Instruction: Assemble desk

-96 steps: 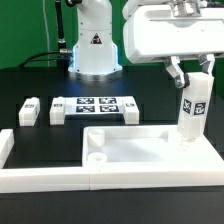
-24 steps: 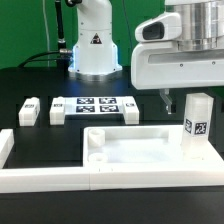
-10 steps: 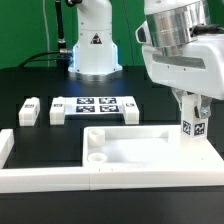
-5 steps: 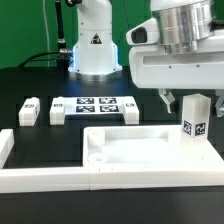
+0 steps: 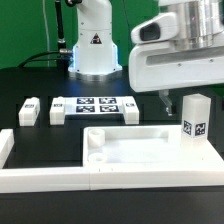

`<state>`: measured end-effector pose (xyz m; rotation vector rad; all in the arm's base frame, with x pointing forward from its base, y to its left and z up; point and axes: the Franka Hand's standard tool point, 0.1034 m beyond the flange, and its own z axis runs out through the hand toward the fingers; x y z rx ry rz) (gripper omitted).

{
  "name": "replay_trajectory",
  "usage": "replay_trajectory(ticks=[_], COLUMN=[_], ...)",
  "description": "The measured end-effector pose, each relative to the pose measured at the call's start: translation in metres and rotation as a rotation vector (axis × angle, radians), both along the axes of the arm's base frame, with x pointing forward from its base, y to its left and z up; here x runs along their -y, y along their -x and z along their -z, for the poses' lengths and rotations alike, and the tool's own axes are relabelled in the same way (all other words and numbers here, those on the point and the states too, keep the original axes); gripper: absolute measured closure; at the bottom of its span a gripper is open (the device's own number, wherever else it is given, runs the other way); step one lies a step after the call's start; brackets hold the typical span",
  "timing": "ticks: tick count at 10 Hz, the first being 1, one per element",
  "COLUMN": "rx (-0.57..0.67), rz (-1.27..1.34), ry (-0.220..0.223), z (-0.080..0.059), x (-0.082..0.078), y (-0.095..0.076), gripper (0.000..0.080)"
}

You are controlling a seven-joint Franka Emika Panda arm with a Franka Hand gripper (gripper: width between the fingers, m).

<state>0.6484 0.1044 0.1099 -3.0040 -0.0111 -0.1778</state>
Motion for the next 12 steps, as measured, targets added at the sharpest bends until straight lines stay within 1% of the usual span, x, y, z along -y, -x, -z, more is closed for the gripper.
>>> replay_trajectory(ticks=[1, 2, 3, 4, 5, 6, 8, 9, 10, 11, 12], rx=[0.019, 0.020, 0.016, 0.015, 0.011, 0.002, -0.017, -0.018, -0.035, -0.063, -0.096], rz=[-0.154, -0.170, -0.143, -0.131, -0.104, -0.039, 0.146, 0.293, 0.412, 0.558, 0.725], ry=[0.028, 0.032, 0.028, 0.026, 0.023, 0.020, -0.002, -0.017, -0.027, -0.045, -0.079], z=[0.000, 0.000, 0.001, 0.001, 0.001, 0.002, 0.002, 0.002, 0.002, 0.002, 0.001], x=[0.000, -0.004, -0.004, -0.003, -0.004, 0.000, 0.003, 0.008, 0.013, 0.013, 0.013], y=[0.000, 0.001, 0.000, 0.001, 0.001, 0.001, -0.001, -0.003, -0.002, -0.002, -0.002], gripper=[0.0150, 0.0150, 0.0150, 0.0273, 0.0413, 0.0503, 0.0503, 0.0503, 0.0503, 0.0503, 0.0503])
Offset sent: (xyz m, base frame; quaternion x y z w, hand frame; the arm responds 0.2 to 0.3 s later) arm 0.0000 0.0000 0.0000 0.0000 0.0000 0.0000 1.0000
